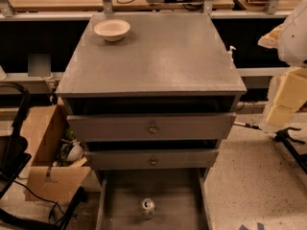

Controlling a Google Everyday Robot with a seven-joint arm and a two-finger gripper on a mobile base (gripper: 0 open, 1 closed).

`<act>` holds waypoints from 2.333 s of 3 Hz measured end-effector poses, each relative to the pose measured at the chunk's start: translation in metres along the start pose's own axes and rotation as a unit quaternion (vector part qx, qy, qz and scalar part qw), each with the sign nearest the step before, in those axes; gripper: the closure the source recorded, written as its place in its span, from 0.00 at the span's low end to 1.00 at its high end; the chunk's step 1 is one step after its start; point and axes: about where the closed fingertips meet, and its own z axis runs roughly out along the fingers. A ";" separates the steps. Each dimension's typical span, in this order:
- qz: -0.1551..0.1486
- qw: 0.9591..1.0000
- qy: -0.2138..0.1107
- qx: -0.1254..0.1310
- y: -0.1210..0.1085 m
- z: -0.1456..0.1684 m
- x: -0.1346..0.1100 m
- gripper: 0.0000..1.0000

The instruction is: Pick 7up can from bottom drawer and place on counter

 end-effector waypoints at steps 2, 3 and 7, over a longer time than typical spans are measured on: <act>-0.005 1.000 -0.018 0.003 -0.001 -0.003 -0.005 0.00; -0.001 0.997 -0.070 -0.019 0.000 0.036 0.011 0.00; 0.052 0.914 -0.401 0.014 0.028 0.189 0.044 0.00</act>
Offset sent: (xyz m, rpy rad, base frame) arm 0.0029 0.0071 0.0052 0.0685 -0.0165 0.0410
